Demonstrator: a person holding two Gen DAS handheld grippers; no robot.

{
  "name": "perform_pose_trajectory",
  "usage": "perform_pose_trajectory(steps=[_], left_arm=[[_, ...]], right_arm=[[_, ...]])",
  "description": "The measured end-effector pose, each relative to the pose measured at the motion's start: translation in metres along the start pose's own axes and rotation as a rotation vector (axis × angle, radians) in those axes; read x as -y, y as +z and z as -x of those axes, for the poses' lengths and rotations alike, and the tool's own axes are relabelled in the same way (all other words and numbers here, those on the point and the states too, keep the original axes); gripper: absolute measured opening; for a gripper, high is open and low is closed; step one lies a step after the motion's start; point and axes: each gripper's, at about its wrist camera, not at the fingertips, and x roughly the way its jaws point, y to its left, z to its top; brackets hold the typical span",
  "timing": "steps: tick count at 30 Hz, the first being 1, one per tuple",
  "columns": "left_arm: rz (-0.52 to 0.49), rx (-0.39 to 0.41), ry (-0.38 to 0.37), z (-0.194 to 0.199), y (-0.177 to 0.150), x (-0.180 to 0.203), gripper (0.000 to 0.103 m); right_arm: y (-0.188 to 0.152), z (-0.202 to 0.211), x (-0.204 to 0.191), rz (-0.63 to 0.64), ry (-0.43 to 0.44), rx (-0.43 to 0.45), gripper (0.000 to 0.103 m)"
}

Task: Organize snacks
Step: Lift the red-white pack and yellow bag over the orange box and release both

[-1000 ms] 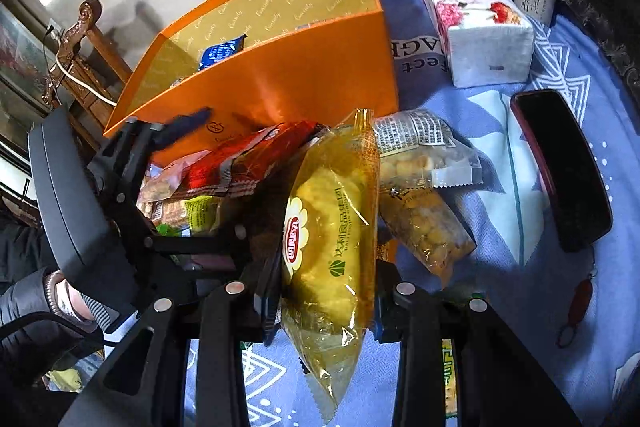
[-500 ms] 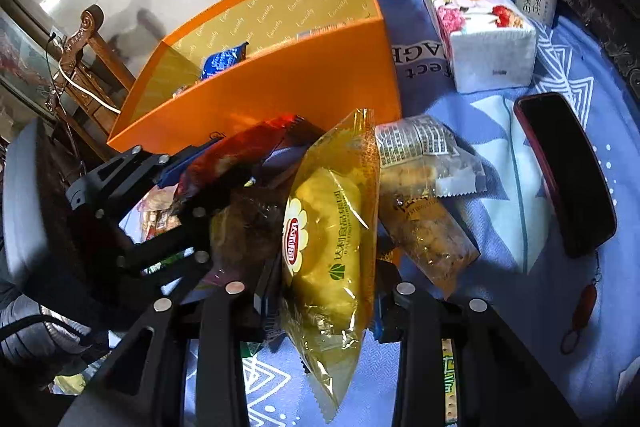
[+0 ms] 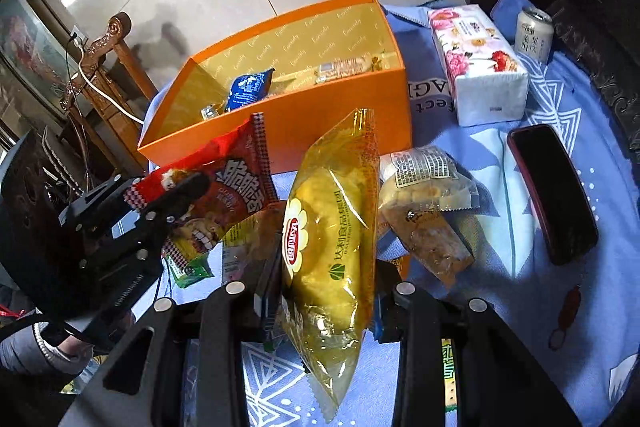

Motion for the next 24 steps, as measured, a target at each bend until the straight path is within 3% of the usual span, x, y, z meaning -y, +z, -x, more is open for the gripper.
perform_pose_trajectory(steps=[10, 17, 24], left_arm=[[0.101, 0.100, 0.018, 0.051, 0.021, -0.024, 0.018], [0.155, 0.230, 0.037, 0.081, 0.070, -0.067, 0.018], [0.153, 0.307, 0.103, 0.073, 0.119, -0.103, 0.018]], right_arm=[[0.009, 0.024, -0.018, 0.038, 0.020, 0.055, 0.035], [0.062, 0.043, -0.039, 0.090, 0.070, 0.172, 0.035], [0.126, 0.039, -0.060, 0.175, 0.078, 0.267, 0.035]])
